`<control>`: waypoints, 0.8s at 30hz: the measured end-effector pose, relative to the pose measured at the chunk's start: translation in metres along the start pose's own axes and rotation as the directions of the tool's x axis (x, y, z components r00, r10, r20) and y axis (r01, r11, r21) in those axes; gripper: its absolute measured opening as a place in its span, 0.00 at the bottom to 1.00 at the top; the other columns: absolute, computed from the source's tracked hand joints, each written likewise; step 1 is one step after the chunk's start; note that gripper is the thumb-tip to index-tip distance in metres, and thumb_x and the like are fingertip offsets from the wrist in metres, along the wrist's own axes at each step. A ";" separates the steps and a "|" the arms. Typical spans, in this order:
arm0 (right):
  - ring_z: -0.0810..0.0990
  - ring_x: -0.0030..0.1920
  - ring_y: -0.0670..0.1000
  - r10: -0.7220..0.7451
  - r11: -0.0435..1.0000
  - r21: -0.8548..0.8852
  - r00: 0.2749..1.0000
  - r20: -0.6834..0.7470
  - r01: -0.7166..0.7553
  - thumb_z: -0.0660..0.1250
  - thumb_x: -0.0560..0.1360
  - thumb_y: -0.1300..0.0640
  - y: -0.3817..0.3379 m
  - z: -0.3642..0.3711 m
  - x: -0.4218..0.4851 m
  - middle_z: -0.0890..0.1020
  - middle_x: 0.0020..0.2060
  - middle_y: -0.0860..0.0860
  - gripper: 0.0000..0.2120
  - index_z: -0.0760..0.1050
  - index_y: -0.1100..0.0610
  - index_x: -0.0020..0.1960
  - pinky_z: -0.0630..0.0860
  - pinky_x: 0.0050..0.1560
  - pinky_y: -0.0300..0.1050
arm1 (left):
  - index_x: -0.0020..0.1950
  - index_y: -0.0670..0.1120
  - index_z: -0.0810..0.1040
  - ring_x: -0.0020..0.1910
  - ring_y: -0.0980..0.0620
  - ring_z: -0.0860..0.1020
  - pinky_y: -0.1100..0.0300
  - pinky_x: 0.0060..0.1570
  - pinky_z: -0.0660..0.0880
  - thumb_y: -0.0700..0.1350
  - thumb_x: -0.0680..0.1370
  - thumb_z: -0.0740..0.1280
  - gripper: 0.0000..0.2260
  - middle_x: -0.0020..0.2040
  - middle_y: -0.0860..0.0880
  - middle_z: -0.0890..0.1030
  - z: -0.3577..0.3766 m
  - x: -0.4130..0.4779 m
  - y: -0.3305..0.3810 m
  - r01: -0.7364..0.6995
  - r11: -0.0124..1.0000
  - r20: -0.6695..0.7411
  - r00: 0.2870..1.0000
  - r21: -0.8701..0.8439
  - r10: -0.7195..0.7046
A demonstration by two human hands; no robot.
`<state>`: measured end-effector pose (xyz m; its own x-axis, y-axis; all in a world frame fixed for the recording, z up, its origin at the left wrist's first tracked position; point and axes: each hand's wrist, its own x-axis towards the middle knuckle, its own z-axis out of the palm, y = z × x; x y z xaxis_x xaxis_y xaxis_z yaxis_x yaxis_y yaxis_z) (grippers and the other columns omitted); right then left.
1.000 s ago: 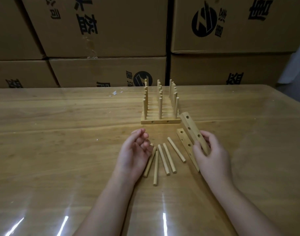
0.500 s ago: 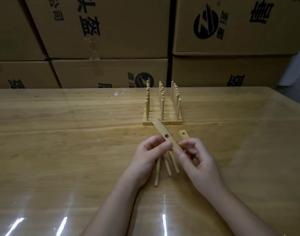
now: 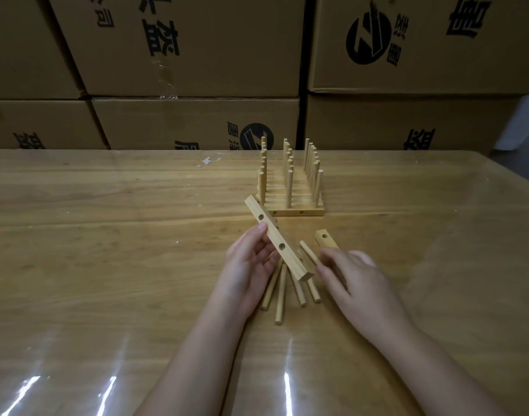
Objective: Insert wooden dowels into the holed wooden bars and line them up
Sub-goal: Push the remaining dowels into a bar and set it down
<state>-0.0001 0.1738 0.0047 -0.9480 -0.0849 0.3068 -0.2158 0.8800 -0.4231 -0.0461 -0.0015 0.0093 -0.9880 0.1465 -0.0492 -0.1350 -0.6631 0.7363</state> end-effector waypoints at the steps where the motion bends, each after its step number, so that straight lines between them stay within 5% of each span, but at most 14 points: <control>1: 0.68 0.60 0.42 0.000 1.000 -0.014 0.999 -0.038 -0.001 0.53 0.78 0.43 0.000 -0.001 0.001 0.79 0.55 0.43 0.20 0.70 0.47 0.66 0.73 0.52 0.42 | 0.43 0.44 0.85 0.46 0.47 0.80 0.44 0.65 0.68 0.46 0.68 0.69 0.08 0.44 0.43 0.81 0.001 -0.001 0.001 0.009 1.000 0.000 1.000 -0.007 -0.009; 5: 0.74 0.49 0.43 -0.009 0.999 -0.037 0.990 -0.137 0.004 0.53 0.77 0.45 -0.004 -0.004 -0.001 0.80 0.43 0.44 0.18 0.75 0.49 0.59 0.74 0.39 0.43 | 0.49 0.41 0.81 0.42 0.50 0.81 0.52 0.50 0.78 0.45 0.69 0.68 0.12 0.41 0.45 0.82 0.004 -0.002 0.004 0.022 0.999 0.005 1.000 -0.040 -0.022; 8: 0.72 0.49 0.44 -0.021 0.999 -0.036 0.992 -0.125 0.016 0.59 0.76 0.46 -0.004 -0.002 0.000 0.80 0.45 0.41 0.15 0.75 0.48 0.60 0.71 0.45 0.43 | 0.51 0.41 0.79 0.36 0.53 0.81 0.61 0.35 0.79 0.45 0.69 0.67 0.13 0.36 0.47 0.82 0.006 -0.003 0.005 0.023 0.999 0.003 1.000 -0.047 -0.023; 12: 0.67 0.54 0.43 -0.034 0.985 -0.169 0.999 -0.010 0.032 0.62 0.75 0.46 -0.002 0.000 0.002 0.74 0.54 0.37 0.20 0.67 0.43 0.66 0.60 0.52 0.41 | 0.53 0.42 0.79 0.37 0.53 0.79 0.62 0.35 0.78 0.46 0.70 0.67 0.14 0.37 0.48 0.79 0.005 -0.005 0.006 0.056 0.998 0.006 0.998 -0.028 -0.056; 18: 0.69 0.55 0.44 -0.025 0.981 -0.192 0.998 -0.055 0.014 0.61 0.77 0.54 -0.006 0.001 0.000 0.75 0.55 0.42 0.20 0.67 0.47 0.68 0.65 0.50 0.35 | 0.49 0.44 0.82 0.35 0.55 0.78 0.65 0.35 0.77 0.51 0.70 0.68 0.14 0.37 0.47 0.77 0.004 -0.004 0.006 0.089 0.996 -0.041 0.995 0.024 -0.088; 24: 0.74 0.39 0.41 0.209 0.944 0.292 0.962 -0.177 -0.152 0.61 0.77 0.59 -0.004 0.000 0.002 0.73 0.48 0.45 0.11 0.75 0.53 0.58 0.69 0.35 0.27 | 0.41 0.48 0.86 0.33 0.57 0.79 0.66 0.35 0.77 0.53 0.68 0.68 0.12 0.34 0.49 0.80 0.004 -0.003 0.006 0.111 0.991 -0.064 0.992 0.074 -0.106</control>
<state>-0.0008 0.1700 0.0072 -0.9156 0.1851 0.3570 -0.1281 0.7074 -0.6951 -0.0434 -0.0026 0.0167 -0.9709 0.1683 -0.1704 -0.2376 -0.5863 0.7745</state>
